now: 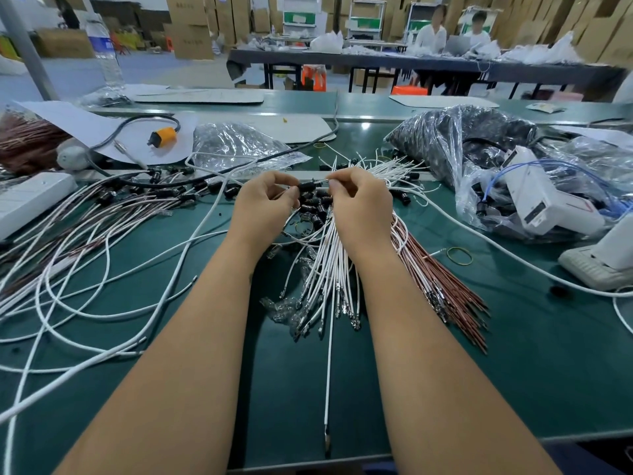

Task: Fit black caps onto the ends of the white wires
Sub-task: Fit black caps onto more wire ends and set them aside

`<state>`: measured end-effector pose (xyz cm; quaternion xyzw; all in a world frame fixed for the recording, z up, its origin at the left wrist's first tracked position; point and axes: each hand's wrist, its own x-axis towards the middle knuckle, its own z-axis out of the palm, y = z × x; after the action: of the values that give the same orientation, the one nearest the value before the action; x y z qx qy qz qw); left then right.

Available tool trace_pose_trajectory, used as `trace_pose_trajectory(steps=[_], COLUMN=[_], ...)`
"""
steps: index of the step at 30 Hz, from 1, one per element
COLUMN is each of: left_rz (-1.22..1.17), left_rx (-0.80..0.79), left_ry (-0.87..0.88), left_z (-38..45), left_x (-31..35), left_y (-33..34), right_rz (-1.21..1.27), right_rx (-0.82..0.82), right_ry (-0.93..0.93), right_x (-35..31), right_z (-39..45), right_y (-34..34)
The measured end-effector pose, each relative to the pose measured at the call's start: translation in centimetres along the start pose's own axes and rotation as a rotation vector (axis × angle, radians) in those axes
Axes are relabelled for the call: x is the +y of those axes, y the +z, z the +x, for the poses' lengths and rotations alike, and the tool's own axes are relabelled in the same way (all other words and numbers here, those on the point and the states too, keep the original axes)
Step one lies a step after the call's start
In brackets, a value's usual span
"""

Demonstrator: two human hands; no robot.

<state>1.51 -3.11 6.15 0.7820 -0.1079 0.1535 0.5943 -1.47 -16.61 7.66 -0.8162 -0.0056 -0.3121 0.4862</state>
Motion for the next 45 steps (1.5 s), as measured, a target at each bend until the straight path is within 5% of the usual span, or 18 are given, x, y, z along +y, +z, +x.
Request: trace_pose_trajectory(steps=[19, 45], left_rz=[-0.019, -0.216], left_rx=[0.046, -0.158], left_ry=[0.180, 0.038], left_z=[-0.3, -0.7], left_x=[1.0, 1.8], left_y=[0.2, -0.2], right_rz=[0.285, 0.384], right_rx=[0.035, -0.102], right_ry=[0.090, 0.171], right_x=[-0.6, -0.7], right_z=[0.0, -0.1], right_y=[0.0, 0.6])
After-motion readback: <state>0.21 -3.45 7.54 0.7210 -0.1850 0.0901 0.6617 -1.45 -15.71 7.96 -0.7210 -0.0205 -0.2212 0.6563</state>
